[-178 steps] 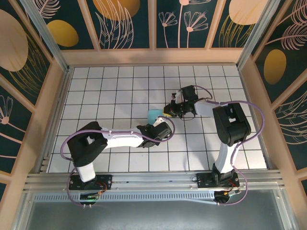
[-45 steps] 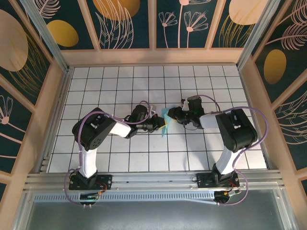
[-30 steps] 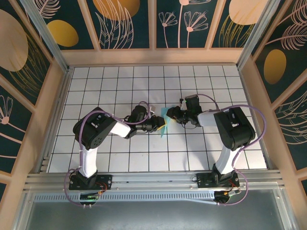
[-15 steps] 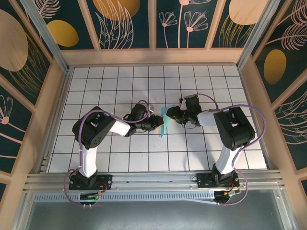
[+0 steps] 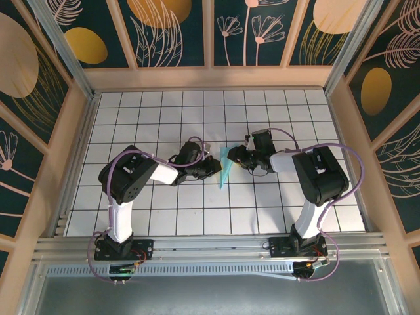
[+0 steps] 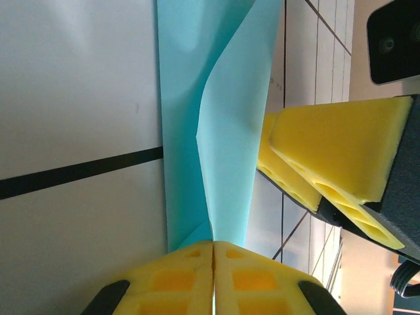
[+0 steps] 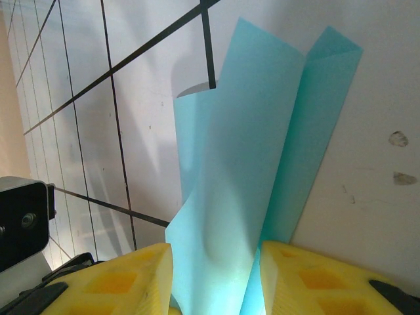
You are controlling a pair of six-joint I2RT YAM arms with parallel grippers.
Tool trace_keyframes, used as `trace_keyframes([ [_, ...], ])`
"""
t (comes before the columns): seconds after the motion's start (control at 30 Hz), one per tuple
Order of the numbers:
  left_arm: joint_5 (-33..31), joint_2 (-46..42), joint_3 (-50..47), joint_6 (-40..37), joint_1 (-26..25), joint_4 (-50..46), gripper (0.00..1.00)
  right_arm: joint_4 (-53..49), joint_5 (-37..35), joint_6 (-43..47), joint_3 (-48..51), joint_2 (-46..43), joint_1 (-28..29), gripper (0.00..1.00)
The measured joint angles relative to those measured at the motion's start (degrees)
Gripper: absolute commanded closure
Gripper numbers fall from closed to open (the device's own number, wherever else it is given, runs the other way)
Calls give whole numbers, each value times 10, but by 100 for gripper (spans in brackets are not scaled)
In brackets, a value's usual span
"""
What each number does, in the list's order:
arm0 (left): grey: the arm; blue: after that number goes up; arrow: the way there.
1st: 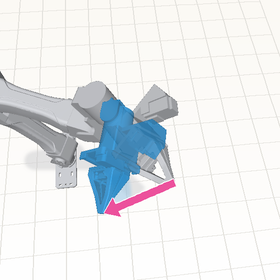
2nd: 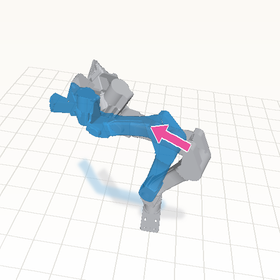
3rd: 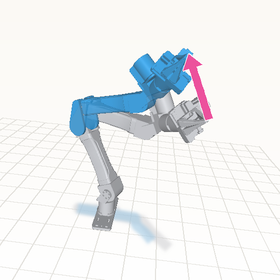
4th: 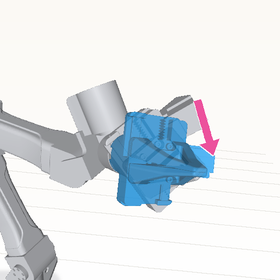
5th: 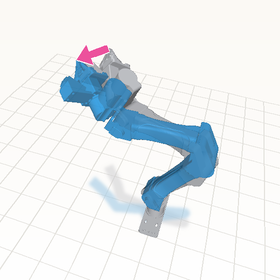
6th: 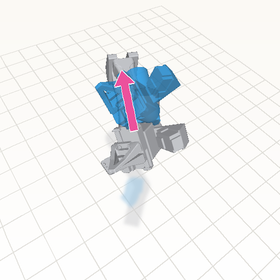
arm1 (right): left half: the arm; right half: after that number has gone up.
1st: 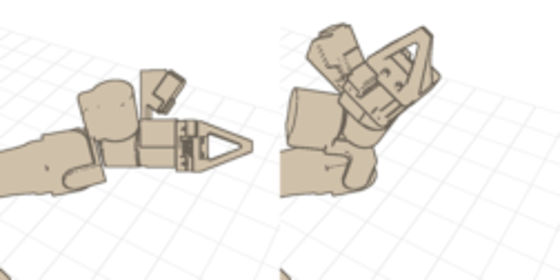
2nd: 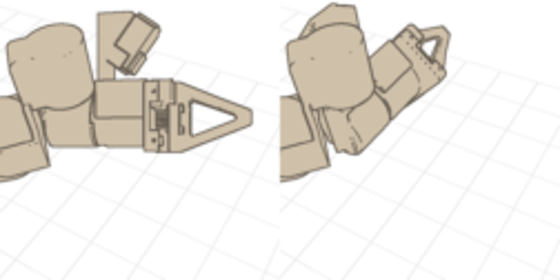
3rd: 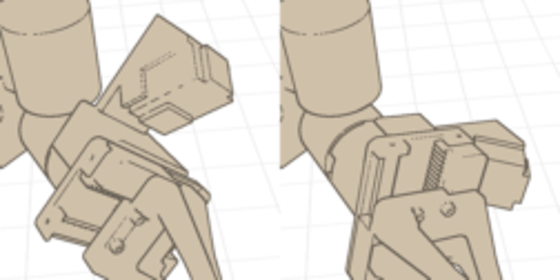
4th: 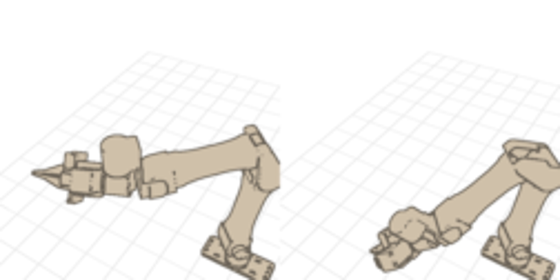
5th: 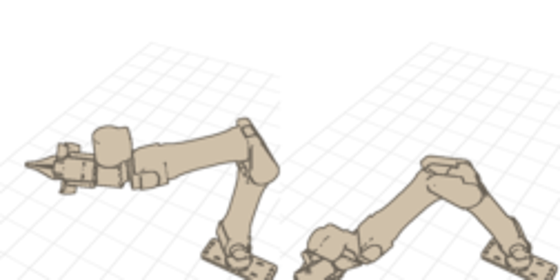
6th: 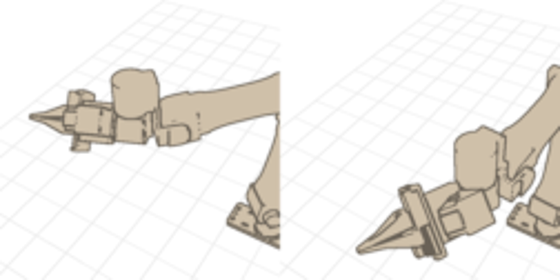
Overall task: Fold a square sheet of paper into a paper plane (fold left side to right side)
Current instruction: Fold the wing for the fifth time at the center of the table.
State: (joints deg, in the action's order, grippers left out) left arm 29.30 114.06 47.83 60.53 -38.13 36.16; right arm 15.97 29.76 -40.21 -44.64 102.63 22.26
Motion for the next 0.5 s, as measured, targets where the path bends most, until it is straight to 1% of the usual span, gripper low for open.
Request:
trace_keyframes([
  [0.5,-14,3,13,-21,0,-30,97,-12,0,9,-7,2,1,60],
])
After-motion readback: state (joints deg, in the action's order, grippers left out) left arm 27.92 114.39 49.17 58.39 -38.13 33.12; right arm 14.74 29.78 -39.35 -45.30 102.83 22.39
